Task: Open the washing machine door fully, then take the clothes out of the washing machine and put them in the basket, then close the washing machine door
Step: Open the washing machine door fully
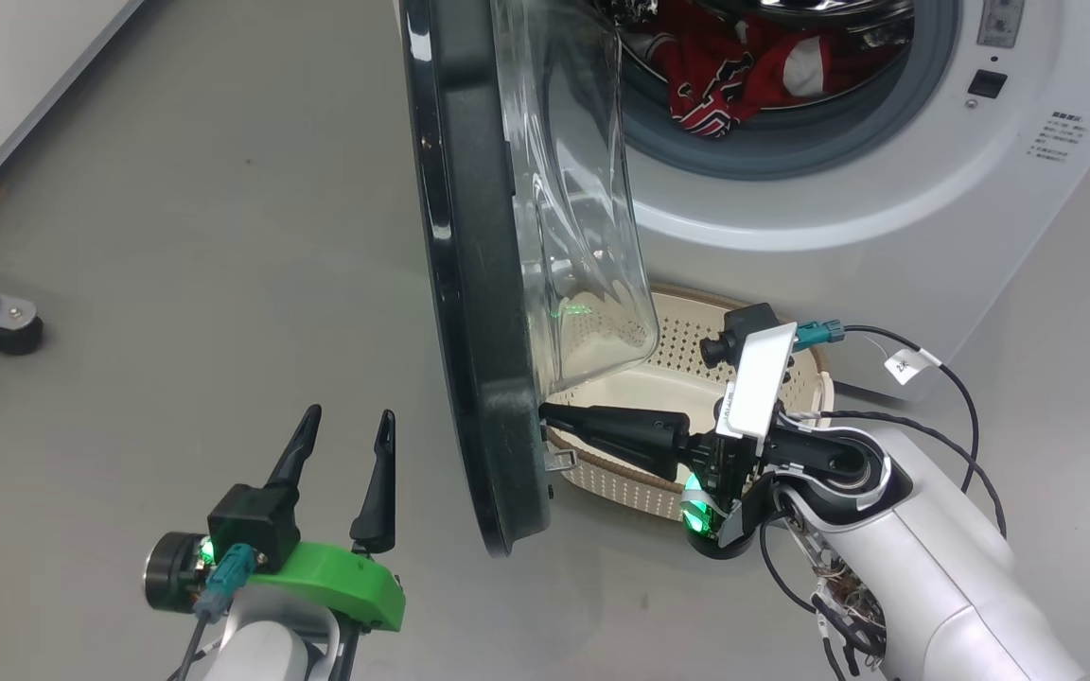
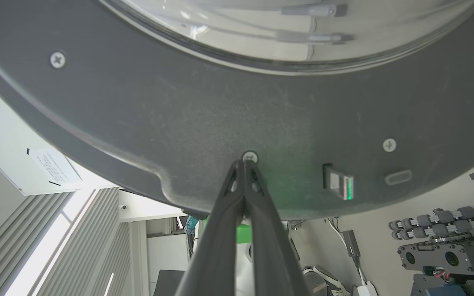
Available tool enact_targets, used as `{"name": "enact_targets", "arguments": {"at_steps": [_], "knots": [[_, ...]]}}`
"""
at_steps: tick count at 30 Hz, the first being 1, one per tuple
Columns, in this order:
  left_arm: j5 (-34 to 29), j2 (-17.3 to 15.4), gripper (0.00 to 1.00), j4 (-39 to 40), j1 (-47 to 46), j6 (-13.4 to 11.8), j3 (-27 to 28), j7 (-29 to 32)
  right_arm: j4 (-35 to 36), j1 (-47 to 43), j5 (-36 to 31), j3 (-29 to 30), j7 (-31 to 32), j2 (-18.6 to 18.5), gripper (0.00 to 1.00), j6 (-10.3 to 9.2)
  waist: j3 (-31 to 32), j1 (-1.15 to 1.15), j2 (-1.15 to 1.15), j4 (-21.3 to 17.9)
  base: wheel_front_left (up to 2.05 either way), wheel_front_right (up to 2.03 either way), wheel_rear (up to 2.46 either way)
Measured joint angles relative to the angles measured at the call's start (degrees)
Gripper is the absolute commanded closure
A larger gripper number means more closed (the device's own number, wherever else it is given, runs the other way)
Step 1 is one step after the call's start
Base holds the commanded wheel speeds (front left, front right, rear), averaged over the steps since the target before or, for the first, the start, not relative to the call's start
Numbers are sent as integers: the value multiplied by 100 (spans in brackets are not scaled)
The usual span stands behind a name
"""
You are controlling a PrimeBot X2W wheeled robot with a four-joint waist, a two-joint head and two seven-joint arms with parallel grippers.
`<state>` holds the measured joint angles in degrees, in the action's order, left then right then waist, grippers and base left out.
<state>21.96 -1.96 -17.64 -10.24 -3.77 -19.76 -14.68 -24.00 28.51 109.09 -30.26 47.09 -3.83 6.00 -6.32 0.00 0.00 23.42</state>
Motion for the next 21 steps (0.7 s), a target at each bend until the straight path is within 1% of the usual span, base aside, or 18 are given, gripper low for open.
{"name": "enact_targets", "arguments": {"at_steps": [3, 6, 12, 15, 19, 20, 21], "knots": [[-8, -2, 0, 13, 21, -4, 67, 0, 5, 0, 29, 0, -108, 16, 100, 8, -6, 0, 0, -51, 0, 0, 0], [-35, -1, 0, 16, 31, -5, 57, 0, 21, -13, 29, 129, -247, 22, 100, 43, -13, 0, 0, -87, 0, 0, 0], [-36, -1, 0, 37, 32, -5, 71, 0, 64, -149, 2, 394, -461, 18, 100, 49, -11, 0, 0, -135, 0, 0, 0], [-37, -1, 0, 54, 35, -5, 87, 0, 123, -274, 0, 569, -601, -48, 100, 49, -10, 0, 0, -169, 0, 0, 0], [-38, -1, 0, 74, 42, -22, 133, 0, 237, -467, -58, 903, -882, -290, 100, 66, -7, 0, 0, -220, 0, 0, 0], [-40, -1, 0, 87, 53, -24, 168, 0, 266, -515, -93, 980, -964, -349, 81, 67, -6, 0, 0, -237, 0, 0, 0], [-43, -1, 0, 92, 60, -43, 202, 0, 288, -561, -123, 1043, -1032, -391, 66, 68, -5, 0, 0, -257, 0, 0, 0]]}}
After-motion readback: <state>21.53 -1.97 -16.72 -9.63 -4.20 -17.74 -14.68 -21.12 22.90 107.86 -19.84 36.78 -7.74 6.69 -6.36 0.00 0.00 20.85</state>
